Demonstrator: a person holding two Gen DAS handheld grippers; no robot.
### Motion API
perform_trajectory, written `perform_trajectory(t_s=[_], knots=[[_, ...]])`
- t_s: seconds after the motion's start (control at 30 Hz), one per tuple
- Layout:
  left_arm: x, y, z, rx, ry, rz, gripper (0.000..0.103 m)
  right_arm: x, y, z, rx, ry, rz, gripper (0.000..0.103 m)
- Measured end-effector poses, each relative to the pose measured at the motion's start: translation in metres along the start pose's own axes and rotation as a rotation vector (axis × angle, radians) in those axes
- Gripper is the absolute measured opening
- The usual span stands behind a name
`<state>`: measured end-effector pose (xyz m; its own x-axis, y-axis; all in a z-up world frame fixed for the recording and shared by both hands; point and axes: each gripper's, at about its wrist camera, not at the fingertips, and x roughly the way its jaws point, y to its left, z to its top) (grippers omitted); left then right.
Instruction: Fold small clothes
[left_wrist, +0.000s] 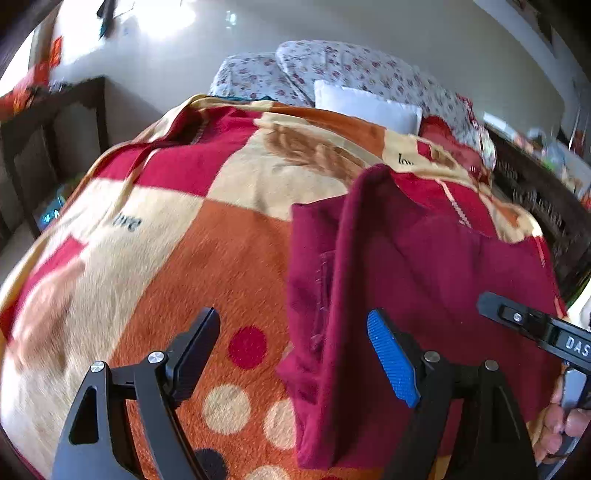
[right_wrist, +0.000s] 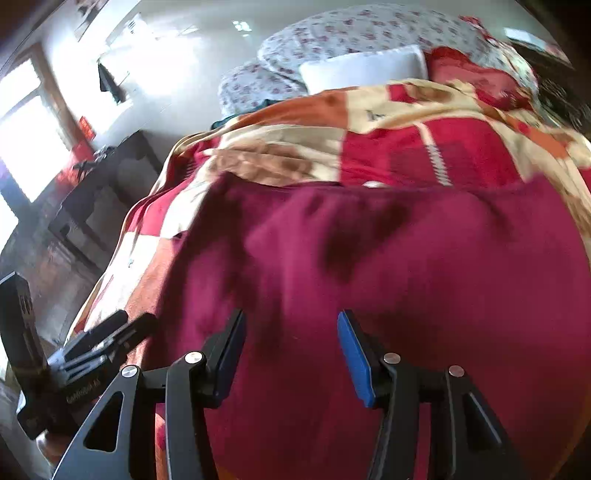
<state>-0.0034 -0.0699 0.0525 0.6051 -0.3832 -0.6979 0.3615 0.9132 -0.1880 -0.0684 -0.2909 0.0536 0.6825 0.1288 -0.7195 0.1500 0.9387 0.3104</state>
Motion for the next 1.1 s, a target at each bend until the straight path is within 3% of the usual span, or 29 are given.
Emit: perform_trajectory(t_s=[0.13, 0.3, 0.47, 0.53, 0.57, 0.67, 0.83, 0.97, 1.1], knots=[[0.004, 0.020, -0.006, -0.042, 0.004, -0.044, 0.082, 0.020, 0.023, 0.016, -0.052, 0.017, -0.009, 0.056], [0.024, 0.037, -0.013, -0.155, 0.111, -0.167, 0.082, 0.062, 0.040, 0.039, -0.054, 0.065, -0.003, 0.057], [0.021, 0.030, -0.016, -0.106, 0.111, -0.155, 0.082, 0.084, 0.049, 0.050, -0.034, 0.134, -0.043, 0.064], [0.021, 0.032, -0.018, -0.111, 0.117, -0.169, 0.082, 0.074, 0.059, 0.056, -0.032, 0.123, 0.006, 0.066], [0.021, 0.033, -0.019, -0.119, 0.124, -0.180, 0.082, 0.069, 0.066, 0.059, -0.043, 0.112, 0.017, 0.073], [0.019, 0.038, -0.020, -0.135, 0.145, -0.220, 0.082, 0.071, 0.095, 0.064, -0.140, 0.112, -0.038, 0.086], [0.013, 0.049, -0.023, -0.158, 0.143, -0.239, 0.082, 0.110, 0.119, 0.069, -0.197, 0.231, -0.081, 0.088], [0.012, 0.053, -0.028, -0.165, 0.140, -0.242, 0.082, 0.132, 0.136, 0.064, -0.267, 0.257, -0.144, 0.099], [0.012, 0.048, -0.029, -0.132, 0.140, -0.230, 0.085, 0.151, 0.137, 0.057, -0.323, 0.279, -0.209, 0.101]])
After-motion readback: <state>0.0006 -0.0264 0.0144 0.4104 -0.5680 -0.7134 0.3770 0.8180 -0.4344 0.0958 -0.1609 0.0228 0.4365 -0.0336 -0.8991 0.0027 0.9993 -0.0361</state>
